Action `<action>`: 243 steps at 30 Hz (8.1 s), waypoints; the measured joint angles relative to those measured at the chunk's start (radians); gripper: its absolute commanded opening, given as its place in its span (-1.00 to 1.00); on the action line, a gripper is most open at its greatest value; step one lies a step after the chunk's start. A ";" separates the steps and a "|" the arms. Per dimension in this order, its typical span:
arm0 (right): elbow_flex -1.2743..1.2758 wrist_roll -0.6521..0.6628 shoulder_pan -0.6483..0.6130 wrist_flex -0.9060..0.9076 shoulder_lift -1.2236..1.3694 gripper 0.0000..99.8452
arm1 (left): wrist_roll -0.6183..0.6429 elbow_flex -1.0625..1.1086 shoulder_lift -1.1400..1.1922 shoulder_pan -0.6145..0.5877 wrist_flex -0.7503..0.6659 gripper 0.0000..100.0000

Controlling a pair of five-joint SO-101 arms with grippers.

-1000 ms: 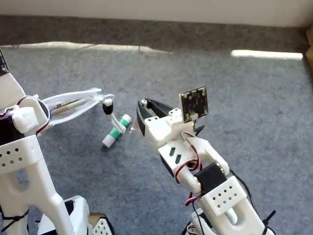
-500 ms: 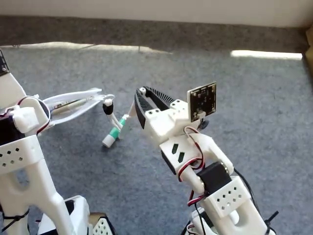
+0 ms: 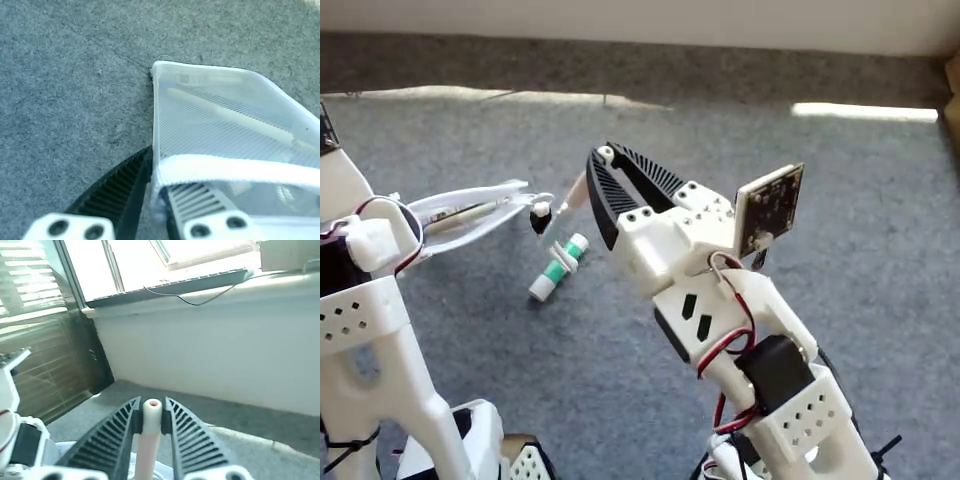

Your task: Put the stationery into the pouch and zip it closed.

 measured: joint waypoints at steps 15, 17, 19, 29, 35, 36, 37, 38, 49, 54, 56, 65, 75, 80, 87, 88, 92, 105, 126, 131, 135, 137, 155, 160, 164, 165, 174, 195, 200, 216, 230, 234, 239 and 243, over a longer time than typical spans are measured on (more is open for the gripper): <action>-0.028 0.000 -0.087 -0.293 0.000 -0.99 | 0.000 0.000 0.000 0.000 0.000 -0.99; -0.028 0.000 -0.087 -0.293 0.011 -0.99 | 0.000 0.000 0.000 0.000 0.000 -0.99; -0.035 0.000 -0.087 -0.293 0.054 -0.99 | 0.000 0.000 0.000 0.000 0.000 -0.99; -0.041 0.000 -0.087 -0.486 0.319 -0.99 | 0.000 0.020 0.000 0.000 0.000 -0.99; -0.041 -0.002 -0.098 -0.520 0.407 -0.99 | 0.000 0.020 -0.002 0.000 0.000 -0.99; -0.041 -0.002 -0.110 -0.520 0.414 -0.99 | 0.000 0.020 -0.002 0.000 0.000 -0.99; -0.041 -0.002 -0.123 -0.520 0.422 -0.99 | 0.000 0.020 -0.002 0.000 0.000 -0.99; -0.041 -0.002 -0.140 -0.520 0.430 -0.99 | 0.000 0.020 -0.002 0.000 0.000 -0.99; -0.041 0.269 -0.319 -0.333 0.459 -0.99 | 0.000 0.020 -0.002 0.000 0.000 -0.99; -0.041 0.292 -0.318 -0.264 0.462 -0.99 | 0.000 0.020 -0.002 0.000 0.000 -0.99; -0.041 0.292 -0.318 -0.227 0.462 -0.99 | 0.000 0.020 -0.002 0.000 0.000 -0.99; -0.041 0.298 -0.318 -0.130 0.462 -0.91 | 0.000 0.020 -0.002 0.000 0.000 -0.99; -0.049 0.298 -0.245 -0.130 0.462 -0.62 | 0.000 0.020 -0.002 0.000 0.000 -0.99; -0.117 0.298 -0.210 -0.072 0.462 -0.62 | 0.000 0.021 -0.002 0.000 0.000 -0.99; -0.218 0.298 -0.152 0.086 0.462 -0.62 | 0.000 0.021 -0.002 0.000 0.000 -0.99; -0.230 0.298 -0.144 0.100 0.463 -0.62 | 0.000 0.021 -0.002 0.000 0.000 -0.99; -0.250 0.298 -0.117 0.117 0.463 -0.62 | 0.000 0.021 -0.002 0.000 0.000 -0.99; -0.454 0.121 -0.012 0.295 0.589 -0.62 | 0.005 0.021 -0.002 -0.066 0.000 -0.99; -0.609 -0.284 0.069 0.623 0.905 -0.61 | 0.032 0.021 0.000 -0.095 -0.012 -0.99; -0.609 -0.308 0.072 0.623 1.026 -0.61 | 0.035 0.021 0.000 -0.097 -0.012 -0.99; -0.609 -0.311 0.072 0.623 1.092 -0.61 | 0.035 0.021 0.000 -0.097 -0.012 -0.99; -0.609 -0.311 0.072 0.623 1.122 -0.61 | 0.035 0.021 0.000 -0.097 -0.012 -0.99; -0.609 -0.419 -0.034 0.551 1.250 -0.61 | 0.035 0.021 0.000 -0.097 -0.012 -0.99; -0.609 -0.422 -0.071 0.488 1.250 -0.61 | 0.035 0.021 0.000 -0.097 -0.012 -0.99; -0.615 -0.422 -0.084 0.473 1.287 -0.61 | 0.035 0.021 0.000 -0.097 -0.012 -0.99; -0.620 -0.422 -0.086 0.471 1.312 -0.61 | 0.035 0.021 0.000 -0.097 -0.012 -0.99; -0.651 -0.423 -0.089 0.456 1.448 -0.61 | 0.035 0.021 0.000 -0.097 -0.012 -0.99; -0.651 -0.315 -0.017 0.465 1.452 -0.62 | 0.035 0.021 0.000 -0.097 -0.012 -0.99; -0.651 -0.311 -0.011 0.466 1.452 -0.62 | 0.035 0.021 0.000 -0.097 -0.012 -0.99; -0.649 -0.305 -0.011 0.466 1.467 -0.62 | 0.035 0.021 0.000 -0.097 -0.012 -0.99; -0.838 -0.302 -0.009 0.646 1.599 -0.62 | 0.035 0.021 0.000 -0.097 -0.012 -0.99; -0.879 -0.302 -0.011 0.712 1.614 -0.62 | 0.035 0.021 0.000 -0.097 -0.012 -0.99; -0.879 -0.302 -0.011 0.733 1.614 -0.62 | 0.035 0.021 0.000 -0.097 -0.012 -0.99; -0.879 -0.302 -0.011 0.735 1.614 -0.62 | 0.035 0.021 0.000 -0.097 -0.012 -0.99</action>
